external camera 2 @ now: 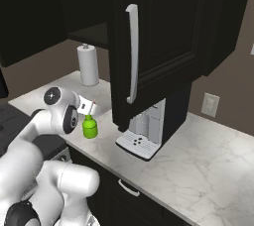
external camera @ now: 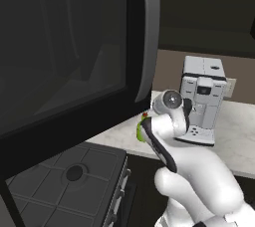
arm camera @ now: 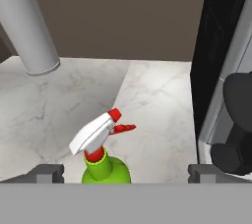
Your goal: Move the cutting board and knife to the sink. Then move spray from the cabinet to the counter.
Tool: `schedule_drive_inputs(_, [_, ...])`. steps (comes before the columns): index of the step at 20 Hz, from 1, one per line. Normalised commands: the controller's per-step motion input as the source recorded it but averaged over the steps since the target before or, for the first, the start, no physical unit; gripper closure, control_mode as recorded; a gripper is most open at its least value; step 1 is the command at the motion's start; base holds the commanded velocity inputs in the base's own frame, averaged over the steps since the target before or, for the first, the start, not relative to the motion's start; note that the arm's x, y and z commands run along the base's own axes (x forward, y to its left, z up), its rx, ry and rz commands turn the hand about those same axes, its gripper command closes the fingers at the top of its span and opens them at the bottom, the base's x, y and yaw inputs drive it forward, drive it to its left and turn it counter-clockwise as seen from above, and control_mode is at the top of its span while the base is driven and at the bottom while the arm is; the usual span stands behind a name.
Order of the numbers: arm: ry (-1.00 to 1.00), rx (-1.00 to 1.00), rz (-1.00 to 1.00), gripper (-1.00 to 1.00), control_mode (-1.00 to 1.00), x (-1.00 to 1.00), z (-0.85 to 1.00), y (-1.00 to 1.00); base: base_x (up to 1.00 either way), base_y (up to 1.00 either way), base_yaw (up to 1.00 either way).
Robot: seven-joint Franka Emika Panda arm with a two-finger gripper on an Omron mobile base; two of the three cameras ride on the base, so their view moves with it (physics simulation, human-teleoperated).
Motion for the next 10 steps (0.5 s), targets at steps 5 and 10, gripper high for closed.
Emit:
schedule_drive_inputs(5, [0.07, 0.01, 0.07, -1.00, -1.00, -0.22, 0.25, -0.06, 0.00, 0.00, 0.00])
schedule_drive_inputs(10, [0.05, 0.00, 0.06, -1.00, -1.00, -0.25, 0.24, 0.00, 0.00, 0.00, 0.00])
